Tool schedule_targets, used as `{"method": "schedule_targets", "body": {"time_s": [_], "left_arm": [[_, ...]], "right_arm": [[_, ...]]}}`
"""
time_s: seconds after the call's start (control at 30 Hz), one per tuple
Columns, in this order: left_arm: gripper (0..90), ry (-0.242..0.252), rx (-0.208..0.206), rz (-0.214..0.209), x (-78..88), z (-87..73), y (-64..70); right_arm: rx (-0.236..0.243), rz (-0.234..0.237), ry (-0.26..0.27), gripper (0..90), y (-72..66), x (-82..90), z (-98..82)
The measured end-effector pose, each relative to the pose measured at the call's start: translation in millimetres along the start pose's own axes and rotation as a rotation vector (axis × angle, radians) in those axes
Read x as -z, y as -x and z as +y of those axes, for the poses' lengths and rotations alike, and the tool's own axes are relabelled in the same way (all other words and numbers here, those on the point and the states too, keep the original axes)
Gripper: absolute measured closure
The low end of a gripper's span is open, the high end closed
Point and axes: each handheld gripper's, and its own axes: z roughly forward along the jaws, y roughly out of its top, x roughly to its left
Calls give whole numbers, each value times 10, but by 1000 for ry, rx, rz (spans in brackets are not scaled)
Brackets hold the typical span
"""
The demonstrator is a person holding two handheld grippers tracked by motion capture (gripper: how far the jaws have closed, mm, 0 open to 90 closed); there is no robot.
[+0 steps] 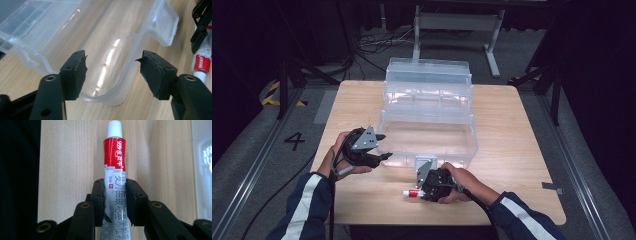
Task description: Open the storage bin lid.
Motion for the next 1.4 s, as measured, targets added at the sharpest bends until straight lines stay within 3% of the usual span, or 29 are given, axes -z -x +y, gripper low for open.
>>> {"method": "schedule_targets", "body": {"time_s": [0.27,0.6,0.83,1.07,1.27,1.4], "left_arm": [[279,-6,42,53,74,-157,25],[262,-26,97,111,125,-441,114],[254,-110,128,77,-29,-724,214],[261,-128,193,0,-119,-904,252],[255,-142,207,-42,-188,-982,258],[253,-161,191,-78,-235,-1028,262]], "right_arm": [[-30,-32,27,710,38,141,-111],[-44,-52,42,710,45,262,-214],[-50,-66,55,710,47,369,-326],[-65,-90,82,710,60,519,-491],[-75,-97,96,710,56,602,-581],[-80,-108,103,710,38,674,-622]]}}
